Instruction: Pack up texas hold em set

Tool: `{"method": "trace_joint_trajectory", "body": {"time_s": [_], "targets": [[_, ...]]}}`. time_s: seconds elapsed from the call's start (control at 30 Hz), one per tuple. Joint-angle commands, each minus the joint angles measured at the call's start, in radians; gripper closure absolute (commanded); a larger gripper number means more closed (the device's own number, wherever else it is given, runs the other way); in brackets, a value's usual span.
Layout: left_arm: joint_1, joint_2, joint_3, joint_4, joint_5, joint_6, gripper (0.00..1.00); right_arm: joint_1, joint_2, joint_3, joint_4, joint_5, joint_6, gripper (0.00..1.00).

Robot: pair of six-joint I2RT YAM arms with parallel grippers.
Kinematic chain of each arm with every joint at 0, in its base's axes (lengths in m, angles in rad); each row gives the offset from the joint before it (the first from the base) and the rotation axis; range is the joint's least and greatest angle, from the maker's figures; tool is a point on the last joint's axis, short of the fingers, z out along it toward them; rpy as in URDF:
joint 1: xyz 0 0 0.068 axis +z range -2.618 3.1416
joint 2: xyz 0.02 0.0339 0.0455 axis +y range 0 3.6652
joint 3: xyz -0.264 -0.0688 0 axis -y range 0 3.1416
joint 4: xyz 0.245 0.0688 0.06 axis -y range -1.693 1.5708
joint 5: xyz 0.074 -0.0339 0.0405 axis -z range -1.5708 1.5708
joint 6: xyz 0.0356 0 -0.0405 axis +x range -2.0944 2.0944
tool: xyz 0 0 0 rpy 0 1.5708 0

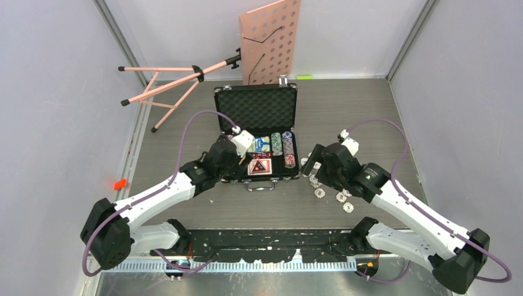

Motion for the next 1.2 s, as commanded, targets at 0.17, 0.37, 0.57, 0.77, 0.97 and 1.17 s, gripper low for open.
{"method": "trace_joint_trajectory", "body": {"time_s": [0.17, 0.37, 0.57, 0.77, 0.97, 1.17], "targets": [[0.036, -0.093, 0.083, -0.224, -0.140, -0.528, 0.07, -0.045, 0.136, 0.073, 0.079, -0.060, -0.229, 0.15], [0.158, -0.183, 0.004, -0.200, 0.060, -0.631, 0.04, -0.182, 0.270, -0.023, 0.400, -0.363, -0.234, 0.11], [0.181, -0.255, 0.012, -0.274, 0.122, -0.634, 0.04, -0.253, 0.405, -0.111, 0.676, -0.488, -0.186, 0.02], [0.184, -0.294, 0.032, -0.325, 0.205, -0.682, 0.04, -0.254, 0.558, -0.125, 0.877, -0.607, -0.177, 0.03], [0.184, -0.293, 0.034, -0.329, 0.246, -0.687, 0.04, -0.200, 0.594, -0.133, 0.945, -0.636, -0.132, 0.06], [0.184, -0.270, 0.028, -0.307, 0.273, -0.681, 0.04, -0.058, 0.602, -0.096, 0.922, -0.610, -0.105, 0.06]]}}
